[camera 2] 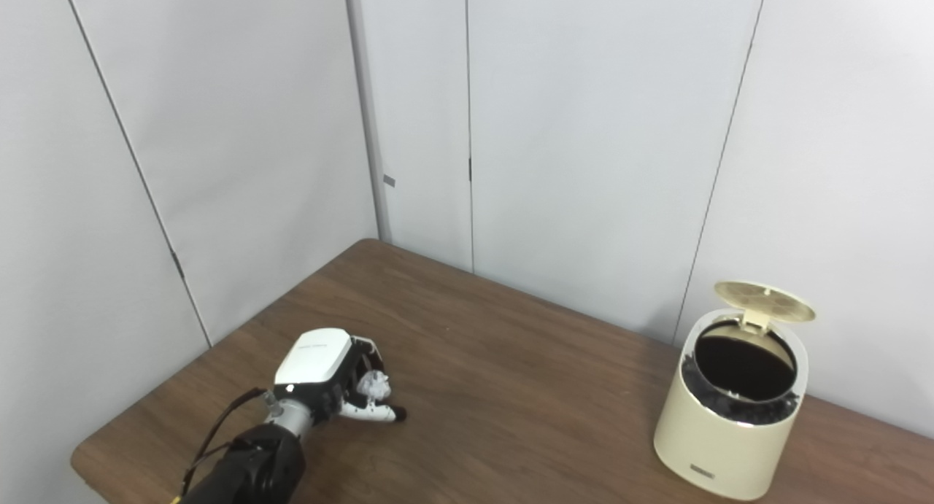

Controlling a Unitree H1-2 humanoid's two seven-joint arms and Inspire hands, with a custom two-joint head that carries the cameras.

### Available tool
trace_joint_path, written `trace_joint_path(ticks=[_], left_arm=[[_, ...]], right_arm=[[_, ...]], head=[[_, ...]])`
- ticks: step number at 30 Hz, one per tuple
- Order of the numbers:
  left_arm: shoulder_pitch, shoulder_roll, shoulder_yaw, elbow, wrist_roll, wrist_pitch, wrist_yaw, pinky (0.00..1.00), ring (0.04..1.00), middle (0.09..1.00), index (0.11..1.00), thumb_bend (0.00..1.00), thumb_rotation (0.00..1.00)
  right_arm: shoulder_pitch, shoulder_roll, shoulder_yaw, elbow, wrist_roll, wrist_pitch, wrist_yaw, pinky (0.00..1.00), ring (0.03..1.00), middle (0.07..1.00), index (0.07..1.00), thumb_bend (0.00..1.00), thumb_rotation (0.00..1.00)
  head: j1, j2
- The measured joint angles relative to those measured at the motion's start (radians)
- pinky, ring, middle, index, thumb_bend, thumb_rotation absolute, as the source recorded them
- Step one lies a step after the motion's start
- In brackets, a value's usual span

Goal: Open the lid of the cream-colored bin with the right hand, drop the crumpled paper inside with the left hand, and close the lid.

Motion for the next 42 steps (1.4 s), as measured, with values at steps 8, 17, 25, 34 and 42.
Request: trace_joint_path(ticks=[8, 17, 25, 34, 42], left_arm=[[0.016, -0.025, 0.0, 0.023, -0.019, -0.06, 0.057, 0.15, 0.201, 0.256, 0.47, 0.51, 0.03], [0.022, -0.025, -0.006, 0.03, -0.018, -0.07, 0.085, 0.15, 0.196, 0.25, 0.47, 0.52, 0.03], [0.026, -0.029, 0.001, 0.03, -0.045, -0.089, 0.09, 0.14, 0.19, 0.244, 0.47, 0.51, 0.03], [0.044, -0.028, 0.007, -0.021, -0.068, -0.106, 0.06, 0.12, 0.167, 0.222, 0.47, 0.51, 0.03], [0.038, -0.028, 0.037, -0.111, -0.111, -0.178, 0.032, 0.17, 0.209, 0.269, 0.471, 0.51, 0.03]], right_arm=[[0.002, 0.0, -0.002, -0.004, -0.002, 0.0, 0.0, 0.59, 0.768, 0.791, 0.76, 0.65, 0.95], [0.004, 0.0, -0.002, -0.006, -0.002, 0.0, 0.0, 0.6, 0.773, 0.792, 0.762, 0.65, 0.95], [0.004, 0.002, -0.001, -0.006, -0.01, 0.0, -0.002, 0.63, 0.79, 0.805, 0.777, 0.65, 0.95], [0.0, 0.027, -0.006, -0.015, -0.067, 0.0, -0.019, 0.69, 0.82, 0.825, 0.801, 0.56, 0.96], [0.0, 0.056, -0.013, -0.036, -0.141, 0.001, -0.036, 0.74, 0.826, 0.829, 0.801, 0.3, 0.96]], head=[[-0.003, 0.008], [-0.008, 0.009], [-0.038, 0.0], [-0.172, -0.015], [-0.264, -0.012]])
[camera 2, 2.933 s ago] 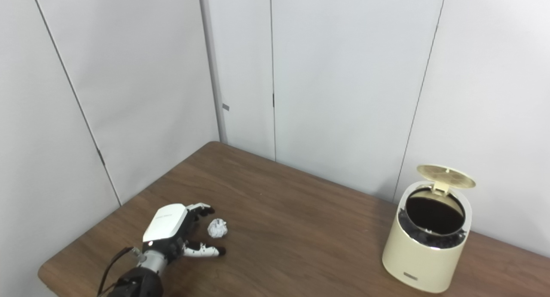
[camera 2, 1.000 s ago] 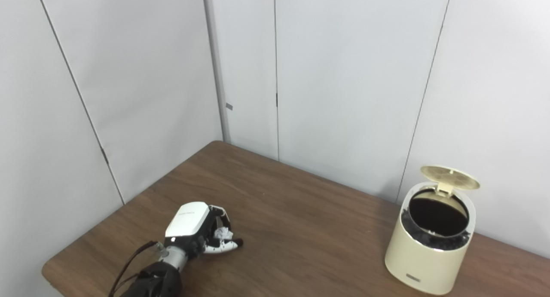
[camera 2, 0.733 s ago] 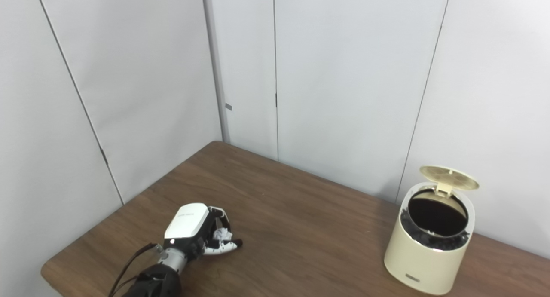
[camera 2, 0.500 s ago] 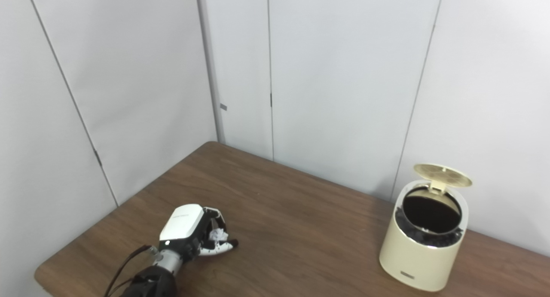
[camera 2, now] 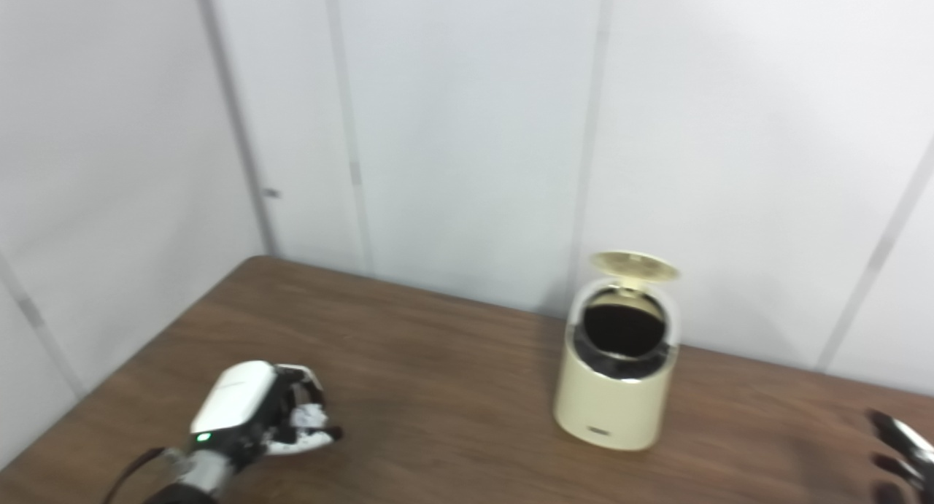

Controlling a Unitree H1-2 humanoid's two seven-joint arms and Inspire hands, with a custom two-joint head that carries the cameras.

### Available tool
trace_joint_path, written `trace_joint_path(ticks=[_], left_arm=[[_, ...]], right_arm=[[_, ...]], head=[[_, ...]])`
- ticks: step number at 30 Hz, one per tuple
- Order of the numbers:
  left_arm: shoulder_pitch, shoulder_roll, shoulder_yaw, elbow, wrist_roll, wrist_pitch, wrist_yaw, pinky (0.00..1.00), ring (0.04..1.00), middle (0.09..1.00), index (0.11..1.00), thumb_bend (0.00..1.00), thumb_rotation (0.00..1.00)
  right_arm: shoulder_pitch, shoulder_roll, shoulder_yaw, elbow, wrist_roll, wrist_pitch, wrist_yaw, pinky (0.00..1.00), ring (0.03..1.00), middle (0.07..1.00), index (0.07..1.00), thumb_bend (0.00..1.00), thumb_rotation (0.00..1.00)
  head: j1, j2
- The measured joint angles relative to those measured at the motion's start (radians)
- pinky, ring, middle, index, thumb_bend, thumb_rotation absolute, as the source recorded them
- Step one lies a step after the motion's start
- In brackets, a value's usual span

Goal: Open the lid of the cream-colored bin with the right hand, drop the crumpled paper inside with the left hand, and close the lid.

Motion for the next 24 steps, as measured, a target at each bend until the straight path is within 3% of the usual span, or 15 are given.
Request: trace_joint_path(ticks=[2, 6, 7, 9, 13, 18, 23, 24], left_arm=[[-0.011, 0.0, 0.009, -0.011, -0.012, -0.029, 0.002, 0.19, 0.236, 0.299, 0.472, 0.51, 0.03], [-0.05, -0.009, 0.01, 0.009, -0.013, -0.081, 0.016, 0.16, 0.204, 0.268, 0.47, 0.51, 0.03], [-0.062, -0.019, 0.009, 0.005, -0.01, -0.079, 0.013, 0.16, 0.201, 0.36, 0.479, 0.52, 0.02], [-0.082, -0.047, 0.002, -0.027, -0.005, -0.073, 0.004, 0.15, 0.199, 0.431, 0.491, 0.52, 0.0], [-0.138, -0.111, -0.03, -0.119, 0.002, -0.065, -0.029, 0.15, 0.197, 0.446, 0.493, 0.52, 0.0], [-0.208, -0.152, -0.04, -0.149, 0.005, -0.055, -0.061, 0.16, 0.2, 0.45, 0.492, 0.52, 0.0], [-0.229, -0.17, -0.052, -0.143, 0.004, -0.058, -0.072, 0.16, 0.201, 0.447, 0.496, 0.52, 0.0], [-0.236, -0.174, -0.054, -0.139, 0.003, -0.057, -0.074, 0.16, 0.199, 0.448, 0.496, 0.52, 0.0]], right_arm=[[0.001, 0.006, -0.001, -0.006, -0.02, 0.002, -0.003, 0.75, 0.829, 0.83, 0.806, 0.27, 0.95], [0.009, 0.032, -0.001, -0.033, -0.039, 0.013, -0.004, 0.74, 0.824, 0.826, 0.802, 0.18, 0.84], [0.013, 0.043, -0.001, -0.041, -0.041, 0.021, -0.005, 0.74, 0.824, 0.824, 0.802, 0.16, 0.83], [0.018, 0.063, 0.0, -0.057, -0.047, 0.035, -0.005, 0.75, 0.828, 0.823, 0.802, 0.15, 0.78], [0.021, 0.092, 0.001, -0.07, -0.047, 0.053, -0.004, 0.75, 0.826, 0.821, 0.801, 0.13, 0.67], [0.022, 0.111, 0.001, -0.081, -0.055, 0.073, -0.005, 0.72, 0.816, 0.818, 0.792, 0.12, 0.54], [0.023, 0.129, 0.004, -0.089, -0.069, 0.08, -0.01, 0.71, 0.805, 0.81, 0.784, 0.12, 0.51], [0.023, 0.134, 0.005, -0.09, -0.079, 0.083, -0.013, 0.71, 0.806, 0.81, 0.785, 0.13, 0.54]], head=[[-0.009, -0.002], [-0.04, -0.006], [-0.052, -0.005], [-0.063, -0.005], [-0.092, -0.006], [-0.114, -0.011], [-0.143, -0.011], [-0.156, -0.011]])
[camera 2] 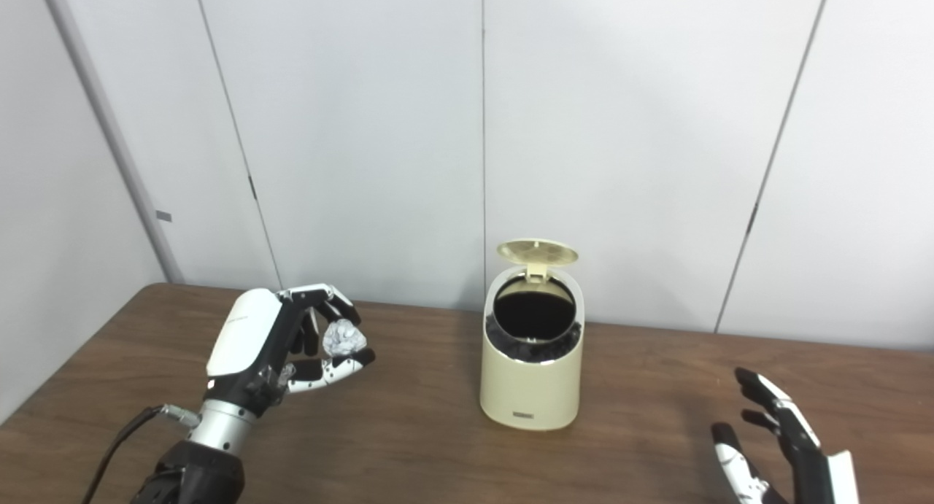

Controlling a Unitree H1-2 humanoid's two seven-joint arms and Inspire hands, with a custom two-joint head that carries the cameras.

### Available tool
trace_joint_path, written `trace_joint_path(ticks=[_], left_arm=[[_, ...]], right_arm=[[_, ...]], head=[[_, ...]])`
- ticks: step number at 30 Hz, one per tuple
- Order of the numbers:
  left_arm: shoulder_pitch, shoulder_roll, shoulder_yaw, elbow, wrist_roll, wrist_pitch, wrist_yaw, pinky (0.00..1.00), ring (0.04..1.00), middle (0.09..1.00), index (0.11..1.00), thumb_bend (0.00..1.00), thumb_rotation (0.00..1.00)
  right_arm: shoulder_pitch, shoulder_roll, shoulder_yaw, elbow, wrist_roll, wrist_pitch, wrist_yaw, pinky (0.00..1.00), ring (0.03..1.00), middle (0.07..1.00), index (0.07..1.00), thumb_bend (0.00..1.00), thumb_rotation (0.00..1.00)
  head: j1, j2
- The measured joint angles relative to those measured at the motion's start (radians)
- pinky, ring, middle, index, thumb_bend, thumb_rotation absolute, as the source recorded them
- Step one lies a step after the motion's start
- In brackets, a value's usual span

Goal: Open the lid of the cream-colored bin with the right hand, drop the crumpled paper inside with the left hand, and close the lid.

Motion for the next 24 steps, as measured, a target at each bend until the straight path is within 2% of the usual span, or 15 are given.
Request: trace_joint_path(ticks=[5, 10, 13, 17, 24], left_arm=[[-0.054, -0.026, -0.019, 0.006, -0.008, -0.003, -0.011, 0.16, 0.2, 0.451, 0.495, 0.52, 0.0], [-0.105, -0.06, -0.063, 0.041, 0.001, -0.019, -0.008, 0.16, 0.205, 0.455, 0.493, 0.52, 0.0], [-0.132, -0.083, -0.086, 0.061, 0.011, -0.021, -0.006, 0.17, 0.206, 0.46, 0.488, 0.52, 0.0], [-0.174, -0.11, -0.102, 0.099, 0.023, -0.027, -0.003, 0.16, 0.195, 0.453, 0.493, 0.52, 0.0], [-0.194, -0.113, -0.121, 0.194, 0.037, -0.086, 0.015, 0.16, 0.199, 0.451, 0.495, 0.52, 0.0]], right_arm=[[-0.001, 0.034, 0.017, -0.004, -0.027, 0.027, -0.005, 0.72, 0.813, 0.813, 0.797, 0.16, 0.61], [-0.007, 0.045, 0.029, -0.002, -0.049, 0.038, -0.022, 0.72, 0.81, 0.813, 0.802, 0.2, 0.66], [-0.012, 0.048, 0.033, 0.003, -0.063, 0.046, -0.039, 0.71, 0.808, 0.815, 0.801, 0.19, 0.67], [-0.022, 0.05, 0.044, 0.016, -0.071, 0.046, -0.062, 0.71, 0.81, 0.821, 0.807, 0.19, 0.63], [-0.043, 0.068, 0.057, 0.038, -0.091, 0.048, -0.089, 0.72, 0.816, 0.824, 0.811, 0.2, 0.69]], head=[[-0.026, -0.002], [-0.068, -0.005], [-0.086, -0.005], [-0.106, -0.006], [-0.143, -0.017]])
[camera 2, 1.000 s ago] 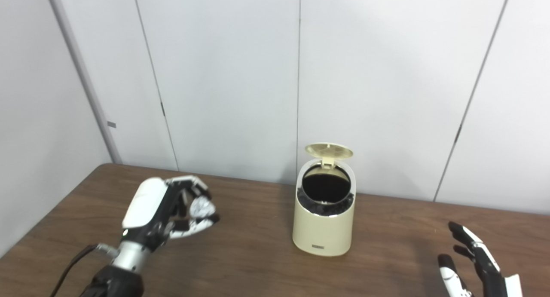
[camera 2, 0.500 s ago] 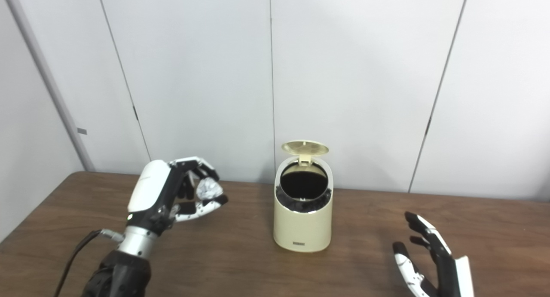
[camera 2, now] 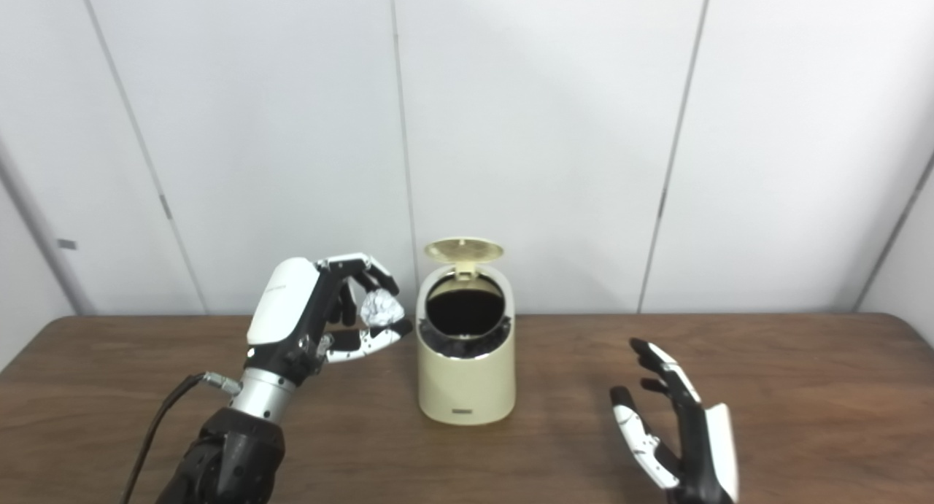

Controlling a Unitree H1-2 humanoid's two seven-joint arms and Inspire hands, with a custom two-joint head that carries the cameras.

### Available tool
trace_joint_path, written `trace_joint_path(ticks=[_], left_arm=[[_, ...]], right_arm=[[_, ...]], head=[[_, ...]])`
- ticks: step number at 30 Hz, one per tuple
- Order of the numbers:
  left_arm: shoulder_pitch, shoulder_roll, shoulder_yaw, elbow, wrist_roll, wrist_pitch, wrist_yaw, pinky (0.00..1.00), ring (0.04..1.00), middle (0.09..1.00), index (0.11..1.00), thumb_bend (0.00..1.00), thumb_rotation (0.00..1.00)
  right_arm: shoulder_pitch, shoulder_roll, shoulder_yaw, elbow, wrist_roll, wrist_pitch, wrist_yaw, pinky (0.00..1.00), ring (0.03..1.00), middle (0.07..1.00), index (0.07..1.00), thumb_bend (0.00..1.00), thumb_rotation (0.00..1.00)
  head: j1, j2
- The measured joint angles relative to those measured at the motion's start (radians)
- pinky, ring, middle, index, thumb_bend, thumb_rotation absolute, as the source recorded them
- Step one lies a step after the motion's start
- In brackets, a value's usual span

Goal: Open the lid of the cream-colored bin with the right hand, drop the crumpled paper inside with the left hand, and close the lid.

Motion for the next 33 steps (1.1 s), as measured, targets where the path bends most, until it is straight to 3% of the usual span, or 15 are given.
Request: trace_joint_path(ticks=[9, 27, 30, 33], left_arm=[[-0.034, -0.002, -0.011, 0.042, 0.004, -0.016, 0.023, 0.17, 0.215, 0.457, 0.492, 0.52, 0.0], [-0.118, -0.052, -0.073, 0.131, 0.03, -0.015, 0.027, 0.14, 0.188, 0.429, 0.503, 0.52, 0.0], [-0.129, -0.054, -0.079, 0.148, 0.031, -0.016, 0.03, 0.14, 0.189, 0.429, 0.502, 0.52, 0.0], [-0.134, -0.053, -0.08, 0.181, 0.037, -0.019, 0.042, 0.14, 0.194, 0.423, 0.503, 0.52, 0.0]], right_arm=[[-0.024, 0.007, 0.014, 0.031, -0.025, 0.001, -0.027, 0.72, 0.815, 0.823, 0.805, 0.2, 0.69], [-0.045, 0.023, 0.042, 0.052, -0.034, 0.018, -0.061, 0.72, 0.82, 0.83, 0.808, 0.21, 0.68], [-0.045, 0.029, 0.043, 0.052, -0.034, 0.023, -0.068, 0.72, 0.822, 0.833, 0.813, 0.22, 0.68], [-0.046, 0.04, 0.044, 0.052, -0.031, 0.023, -0.07, 0.72, 0.82, 0.829, 0.81, 0.22, 0.62]], head=[[-0.04, -0.014], [-0.069, -0.021], [-0.101, -0.026], [-0.1, -0.029]])
